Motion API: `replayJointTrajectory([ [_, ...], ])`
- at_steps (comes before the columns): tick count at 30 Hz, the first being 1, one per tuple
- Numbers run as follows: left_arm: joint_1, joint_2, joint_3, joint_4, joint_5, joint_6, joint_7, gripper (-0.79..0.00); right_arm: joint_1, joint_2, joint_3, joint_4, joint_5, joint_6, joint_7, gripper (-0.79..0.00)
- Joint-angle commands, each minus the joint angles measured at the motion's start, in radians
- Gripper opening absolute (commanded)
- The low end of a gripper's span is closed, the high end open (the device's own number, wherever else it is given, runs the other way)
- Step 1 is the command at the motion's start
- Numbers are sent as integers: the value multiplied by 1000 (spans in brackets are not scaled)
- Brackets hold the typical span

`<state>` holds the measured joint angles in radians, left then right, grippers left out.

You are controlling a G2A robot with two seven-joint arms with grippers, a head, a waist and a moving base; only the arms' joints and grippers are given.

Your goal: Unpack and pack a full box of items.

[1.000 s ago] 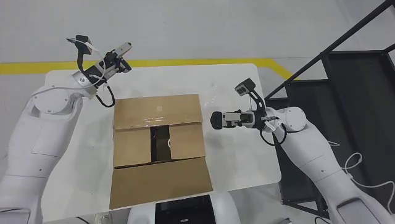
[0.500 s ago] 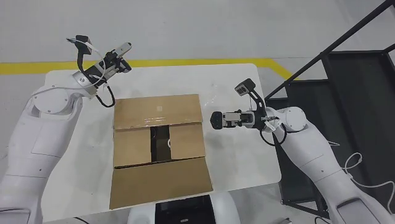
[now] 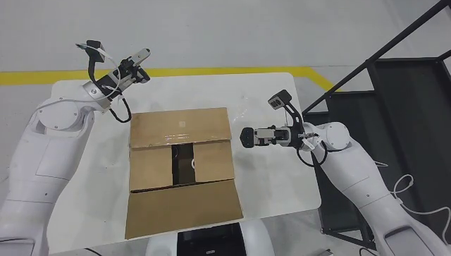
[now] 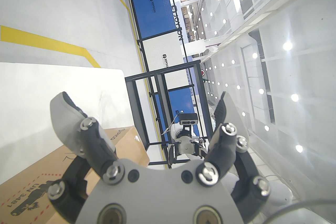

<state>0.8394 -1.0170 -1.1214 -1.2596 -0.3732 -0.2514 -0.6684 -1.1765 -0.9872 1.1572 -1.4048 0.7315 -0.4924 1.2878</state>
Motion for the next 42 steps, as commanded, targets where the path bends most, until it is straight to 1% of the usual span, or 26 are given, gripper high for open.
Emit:
replayJointTrajectory([
  [1,0,0,0,0,0,0,0,0,0,0,0,0,0,0,0,0],
  [12,0,0,0,0,0,0,0,0,0,0,0,0,0,0,0,0],
  [14,11,0,-2,-12,0,3,14,0,0,0,0,0,0,0,0,0],
  [16,40,1,-14,-46,-15,26,29,0,0,0,0,0,0,0,0,0],
  [18,73,8,-40,-88,-22,60,17,0,0,0,0,0,0,0,0,0],
  [20,115,21,-86,-141,-11,100,4,0,0,0,0,0,0,0,0,0],
  [25,253,58,-250,-321,6,205,-22,0,0,0,0,0,0,0,0,0],
  [26,284,64,-278,-355,-3,226,-51,0,0,0,0,0,0,0,0,0],
  [28,341,74,-320,-406,-43,255,-149,0,0,0,0,0,0,0,0,0],
  [31,401,85,-365,-428,-99,276,-285,0,0,0,0,0,0,0,0,0],
  [33,419,87,-381,-417,-166,271,-357,0,0,0,0,0,0,0,0,0],
  [35,418,89,-380,-391,-200,265,-429,0,0,0,0,0,0,0,0,0],
  [37,399,88,-363,-351,-234,266,-504,0,0,0,0,0,0,0,0,0],
  [42,309,85,-287,-239,-242,237,-710,0,0,0,0,0,0,0,0,0],
])
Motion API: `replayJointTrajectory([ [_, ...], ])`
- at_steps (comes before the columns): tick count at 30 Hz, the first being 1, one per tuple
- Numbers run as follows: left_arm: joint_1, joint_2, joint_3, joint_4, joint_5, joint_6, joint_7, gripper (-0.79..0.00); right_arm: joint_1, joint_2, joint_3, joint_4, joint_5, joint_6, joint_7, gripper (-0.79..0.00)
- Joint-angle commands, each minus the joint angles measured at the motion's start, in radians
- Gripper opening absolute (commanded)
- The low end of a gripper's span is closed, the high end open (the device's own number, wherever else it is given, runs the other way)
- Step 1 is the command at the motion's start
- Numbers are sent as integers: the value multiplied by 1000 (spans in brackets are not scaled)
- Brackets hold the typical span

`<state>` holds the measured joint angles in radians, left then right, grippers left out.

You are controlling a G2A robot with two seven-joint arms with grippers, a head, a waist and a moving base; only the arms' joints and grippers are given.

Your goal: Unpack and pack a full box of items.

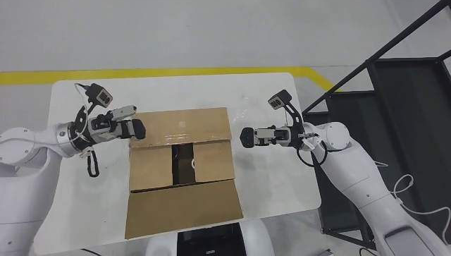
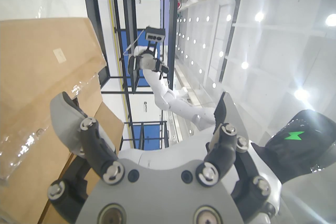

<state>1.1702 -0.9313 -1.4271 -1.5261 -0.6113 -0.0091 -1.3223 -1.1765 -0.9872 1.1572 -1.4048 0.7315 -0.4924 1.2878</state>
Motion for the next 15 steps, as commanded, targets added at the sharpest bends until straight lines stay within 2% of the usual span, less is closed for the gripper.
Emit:
replayJointTrajectory([
  [1,-40,-2,32,50,-13,-5,-93,0,0,0,0,0,0,0,0,0],
  [4,-79,-3,48,100,-42,-1,-166,0,0,0,0,0,0,0,0,0],
  [7,-85,3,44,110,-14,17,-212,0,0,0,0,0,0,0,0,0],
  [10,-51,13,28,85,2,45,-214,0,0,0,0,0,0,0,0,0],
  [15,54,37,-33,20,95,90,-190,0,0,0,0,0,0,0,0,0],
])
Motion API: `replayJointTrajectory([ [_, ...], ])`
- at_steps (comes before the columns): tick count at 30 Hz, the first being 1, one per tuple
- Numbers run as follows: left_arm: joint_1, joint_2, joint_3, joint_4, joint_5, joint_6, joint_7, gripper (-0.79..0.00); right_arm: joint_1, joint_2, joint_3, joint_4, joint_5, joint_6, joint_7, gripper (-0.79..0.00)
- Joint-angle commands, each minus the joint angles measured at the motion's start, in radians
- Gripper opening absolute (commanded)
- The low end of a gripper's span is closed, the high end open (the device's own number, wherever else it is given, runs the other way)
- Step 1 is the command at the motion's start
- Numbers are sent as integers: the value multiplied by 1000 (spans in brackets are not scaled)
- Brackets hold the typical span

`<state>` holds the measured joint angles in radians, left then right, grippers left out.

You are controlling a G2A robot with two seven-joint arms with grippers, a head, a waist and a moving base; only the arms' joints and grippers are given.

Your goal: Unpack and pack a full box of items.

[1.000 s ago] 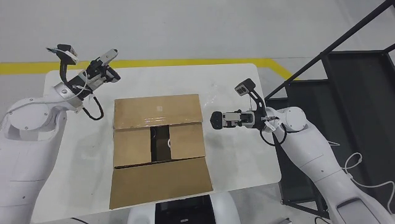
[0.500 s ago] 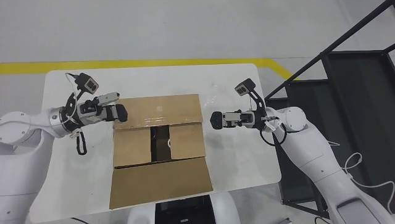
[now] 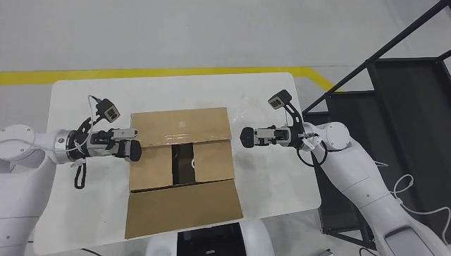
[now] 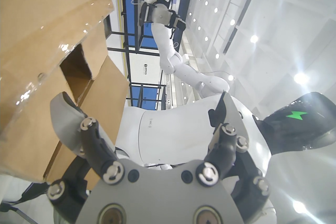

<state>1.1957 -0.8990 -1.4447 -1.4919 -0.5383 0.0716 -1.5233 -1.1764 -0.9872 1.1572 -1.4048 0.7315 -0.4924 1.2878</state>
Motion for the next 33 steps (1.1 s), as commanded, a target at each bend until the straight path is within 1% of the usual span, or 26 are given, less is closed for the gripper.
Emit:
replayJointTrajectory([
  [1,53,8,-29,-24,30,16,24,0,0,0,0,0,0,0,0,0],
  [4,119,18,-57,-53,97,23,62,0,0,0,0,0,0,0,0,0],
  [6,147,23,-60,-69,154,36,94,0,0,0,0,0,0,0,0,0],
  [9,166,22,-57,-79,119,33,123,0,0,0,0,0,0,0,0,0],
  [12,163,17,-58,-79,95,-2,193,0,0,0,0,0,0,0,0,0],
  [19,121,5,-49,-46,57,-106,347,0,0,0,0,0,0,0,0,0],
  [21,106,-2,-40,-33,4,-142,376,0,0,0,0,0,0,0,0,0],
  [25,64,-21,-2,5,-159,-197,377,0,0,0,0,0,0,0,0,0],
  [33,-68,-66,125,157,-222,-314,495,0,0,0,0,0,0,0,0,0],
])
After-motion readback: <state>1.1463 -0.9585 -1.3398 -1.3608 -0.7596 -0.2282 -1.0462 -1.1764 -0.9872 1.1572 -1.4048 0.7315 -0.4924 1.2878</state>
